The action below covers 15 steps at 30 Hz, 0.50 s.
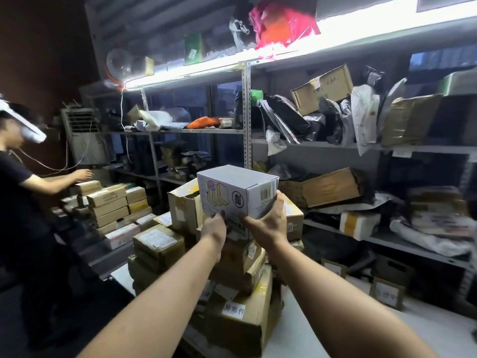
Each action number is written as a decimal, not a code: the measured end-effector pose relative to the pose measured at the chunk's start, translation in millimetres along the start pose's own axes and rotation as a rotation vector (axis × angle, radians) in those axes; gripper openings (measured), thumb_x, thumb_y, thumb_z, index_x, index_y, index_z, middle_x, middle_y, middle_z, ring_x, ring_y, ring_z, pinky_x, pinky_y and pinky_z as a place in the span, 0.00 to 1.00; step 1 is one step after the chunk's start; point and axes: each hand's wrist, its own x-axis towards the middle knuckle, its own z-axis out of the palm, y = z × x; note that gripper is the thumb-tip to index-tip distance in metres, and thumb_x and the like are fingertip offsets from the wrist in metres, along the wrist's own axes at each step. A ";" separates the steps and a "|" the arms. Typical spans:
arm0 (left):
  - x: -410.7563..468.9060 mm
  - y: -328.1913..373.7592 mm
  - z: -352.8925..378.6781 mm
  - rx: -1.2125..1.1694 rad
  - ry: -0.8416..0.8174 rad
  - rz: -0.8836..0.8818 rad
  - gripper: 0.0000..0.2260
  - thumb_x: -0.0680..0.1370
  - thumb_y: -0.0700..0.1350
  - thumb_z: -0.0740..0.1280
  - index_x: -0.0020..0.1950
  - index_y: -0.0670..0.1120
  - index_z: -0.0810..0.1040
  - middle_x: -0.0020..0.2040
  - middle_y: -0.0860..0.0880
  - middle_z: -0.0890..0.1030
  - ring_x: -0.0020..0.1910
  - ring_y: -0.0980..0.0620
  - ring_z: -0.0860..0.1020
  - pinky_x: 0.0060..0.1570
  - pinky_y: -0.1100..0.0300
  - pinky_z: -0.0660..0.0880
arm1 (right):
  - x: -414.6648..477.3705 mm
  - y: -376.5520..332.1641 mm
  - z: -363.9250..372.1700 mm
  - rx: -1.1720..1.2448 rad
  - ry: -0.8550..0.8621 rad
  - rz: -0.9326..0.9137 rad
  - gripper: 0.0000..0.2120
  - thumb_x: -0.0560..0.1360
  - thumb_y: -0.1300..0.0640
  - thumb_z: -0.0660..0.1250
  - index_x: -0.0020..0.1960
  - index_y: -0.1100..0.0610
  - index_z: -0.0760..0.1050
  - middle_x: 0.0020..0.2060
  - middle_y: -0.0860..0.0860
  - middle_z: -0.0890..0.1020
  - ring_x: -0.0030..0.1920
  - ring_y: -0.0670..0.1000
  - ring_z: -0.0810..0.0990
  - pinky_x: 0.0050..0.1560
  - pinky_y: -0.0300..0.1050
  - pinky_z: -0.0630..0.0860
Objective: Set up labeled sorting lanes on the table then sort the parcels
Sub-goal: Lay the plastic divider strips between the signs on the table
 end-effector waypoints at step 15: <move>-47.5 5.7 -11.3 0.062 -0.051 0.115 0.09 0.80 0.43 0.63 0.56 0.48 0.81 0.52 0.45 0.84 0.55 0.44 0.81 0.59 0.47 0.78 | -8.5 5.8 25.8 -0.032 -0.109 0.107 0.57 0.64 0.46 0.82 0.81 0.51 0.49 0.70 0.55 0.65 0.72 0.56 0.64 0.73 0.58 0.70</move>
